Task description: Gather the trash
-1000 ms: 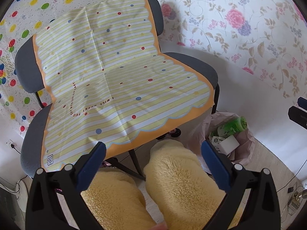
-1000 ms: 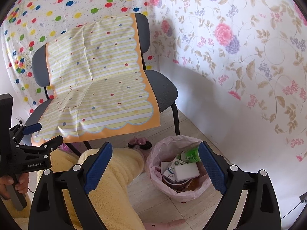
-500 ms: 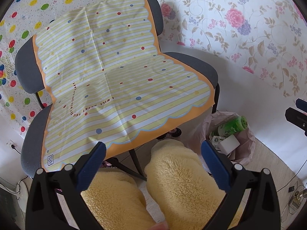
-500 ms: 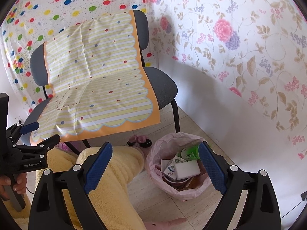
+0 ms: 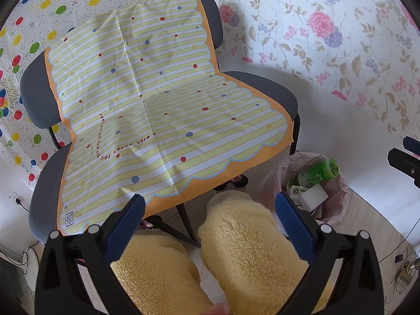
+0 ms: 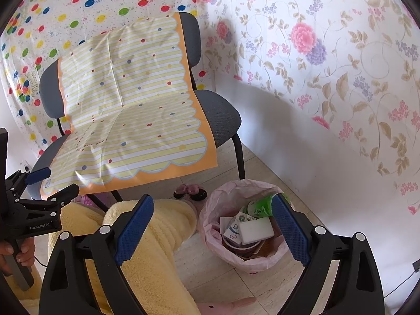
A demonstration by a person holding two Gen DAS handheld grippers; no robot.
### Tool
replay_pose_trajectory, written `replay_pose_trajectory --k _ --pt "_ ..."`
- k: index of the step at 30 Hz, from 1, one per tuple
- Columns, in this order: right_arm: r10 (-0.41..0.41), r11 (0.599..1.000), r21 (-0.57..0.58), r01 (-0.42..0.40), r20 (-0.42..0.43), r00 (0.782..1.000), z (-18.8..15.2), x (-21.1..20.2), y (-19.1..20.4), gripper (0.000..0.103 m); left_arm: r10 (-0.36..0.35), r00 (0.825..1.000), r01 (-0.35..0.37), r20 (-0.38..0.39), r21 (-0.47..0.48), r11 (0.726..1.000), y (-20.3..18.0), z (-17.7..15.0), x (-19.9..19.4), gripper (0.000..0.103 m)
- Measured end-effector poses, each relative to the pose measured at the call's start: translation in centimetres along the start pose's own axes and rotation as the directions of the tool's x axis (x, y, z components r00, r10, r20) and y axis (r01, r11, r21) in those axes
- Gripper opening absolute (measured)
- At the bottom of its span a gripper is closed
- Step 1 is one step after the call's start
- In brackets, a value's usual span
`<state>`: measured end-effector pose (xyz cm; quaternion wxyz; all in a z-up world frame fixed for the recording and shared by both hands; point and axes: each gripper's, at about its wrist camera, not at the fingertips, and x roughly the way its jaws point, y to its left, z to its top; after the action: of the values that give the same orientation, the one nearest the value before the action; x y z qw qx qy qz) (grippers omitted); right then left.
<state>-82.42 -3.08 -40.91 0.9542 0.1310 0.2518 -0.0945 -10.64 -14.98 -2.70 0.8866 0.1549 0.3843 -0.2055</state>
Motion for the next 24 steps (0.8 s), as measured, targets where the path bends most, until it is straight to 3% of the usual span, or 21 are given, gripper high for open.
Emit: replay_pose_trajectory --k 24 --pt "0.006 1.000 -0.002 -0.006 -0.003 1.000 0.07 0.03 -0.44 0.091 0.009 1.000 -0.009 0.001 0.002 1.000 0.04 -0.15 -0.03 0.096"
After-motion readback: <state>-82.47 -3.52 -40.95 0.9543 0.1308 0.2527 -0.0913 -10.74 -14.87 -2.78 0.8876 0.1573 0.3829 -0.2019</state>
